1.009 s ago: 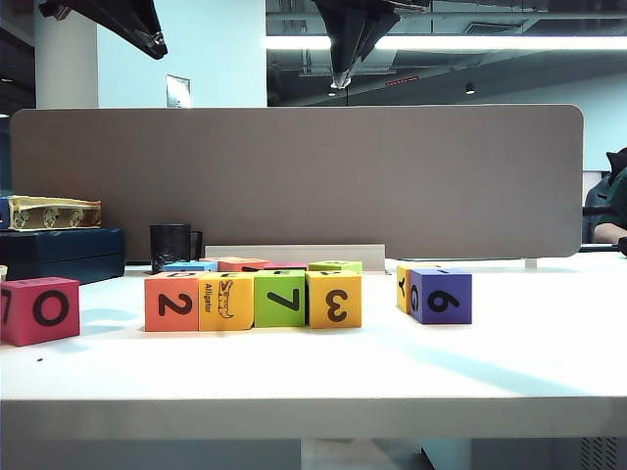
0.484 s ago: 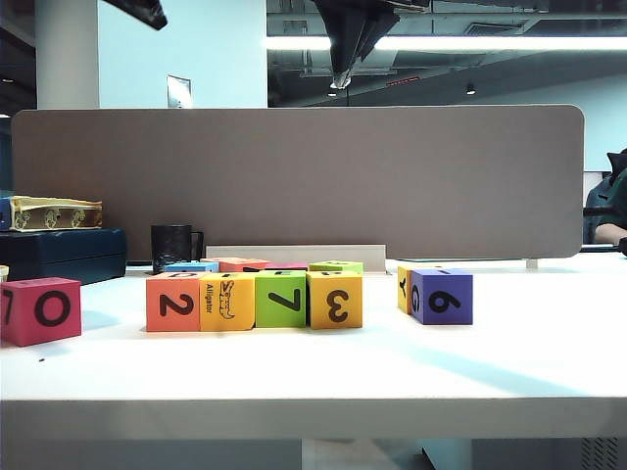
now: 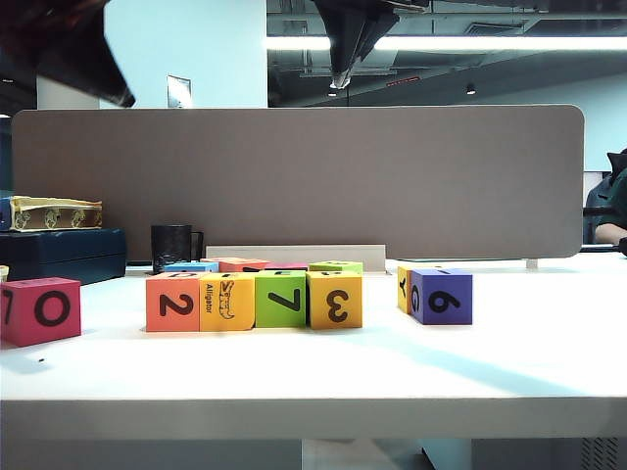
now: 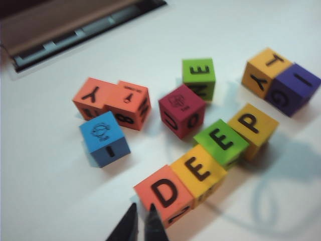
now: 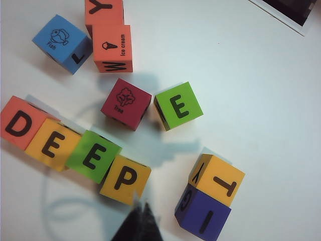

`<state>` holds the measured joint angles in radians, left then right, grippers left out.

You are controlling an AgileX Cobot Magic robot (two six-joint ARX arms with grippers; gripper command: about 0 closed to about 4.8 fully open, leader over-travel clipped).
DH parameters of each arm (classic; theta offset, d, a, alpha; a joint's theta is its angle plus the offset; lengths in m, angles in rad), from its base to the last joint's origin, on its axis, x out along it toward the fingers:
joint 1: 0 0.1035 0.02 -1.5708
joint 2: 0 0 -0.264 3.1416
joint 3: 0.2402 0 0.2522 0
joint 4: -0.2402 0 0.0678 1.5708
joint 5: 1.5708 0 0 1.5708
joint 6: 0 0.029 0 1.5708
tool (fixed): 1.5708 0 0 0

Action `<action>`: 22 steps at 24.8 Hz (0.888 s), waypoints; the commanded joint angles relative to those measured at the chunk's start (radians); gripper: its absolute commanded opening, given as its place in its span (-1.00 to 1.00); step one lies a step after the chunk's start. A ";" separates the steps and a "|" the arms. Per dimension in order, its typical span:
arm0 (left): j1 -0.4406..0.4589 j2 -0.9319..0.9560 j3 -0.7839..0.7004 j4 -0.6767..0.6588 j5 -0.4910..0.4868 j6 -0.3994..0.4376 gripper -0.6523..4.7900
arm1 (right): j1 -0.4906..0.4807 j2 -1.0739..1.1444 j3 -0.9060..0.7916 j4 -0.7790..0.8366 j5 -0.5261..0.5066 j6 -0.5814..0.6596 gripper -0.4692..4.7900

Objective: Select the appropriate blocks from the scattered letter blocks on the table and arrange them in a row to spell out "DEEP".

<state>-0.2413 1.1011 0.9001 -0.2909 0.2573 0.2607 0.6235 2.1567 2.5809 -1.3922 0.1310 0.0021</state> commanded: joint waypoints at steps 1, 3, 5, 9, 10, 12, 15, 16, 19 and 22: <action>0.065 -0.125 -0.167 0.136 -0.009 -0.064 -0.68 | 0.001 -0.005 0.002 0.013 0.002 0.001 -0.83; 0.116 -0.215 -0.264 0.138 -0.010 -0.071 -0.68 | 0.002 -0.005 0.002 0.013 0.002 0.001 -0.83; 0.145 -0.278 -0.333 0.162 -0.010 -0.072 -0.68 | 0.002 -0.005 0.002 0.013 0.002 0.001 -0.83; 0.223 -0.525 -0.597 0.295 -0.009 -0.097 -0.68 | 0.002 -0.005 0.002 0.013 0.002 0.001 -0.83; 0.232 -0.575 -0.645 0.308 -0.010 -0.113 -0.68 | 0.002 -0.005 0.002 0.013 0.002 0.001 -0.83; 0.244 -0.645 -0.708 0.315 -0.010 -0.129 -0.68 | 0.001 -0.005 0.002 0.013 0.002 0.002 -0.83; 0.248 -0.761 -0.818 0.335 -0.018 -0.159 -0.68 | 0.002 -0.005 0.002 0.013 0.002 0.001 -0.83; 0.248 -0.800 -0.849 0.333 -0.019 -0.173 -0.68 | 0.002 -0.005 0.002 0.013 0.002 0.001 -0.83; 0.248 -0.865 -0.890 0.331 -0.037 -0.188 -0.68 | 0.002 -0.005 0.002 0.013 0.002 0.002 -0.83; 0.248 -0.906 -0.890 0.276 -0.060 -0.187 -0.68 | 0.001 -0.005 0.002 0.014 0.002 0.001 -0.83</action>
<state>0.0048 0.2085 0.0044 0.0036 0.2184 0.0772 0.6235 2.1586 2.5801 -1.3884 0.1310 0.0025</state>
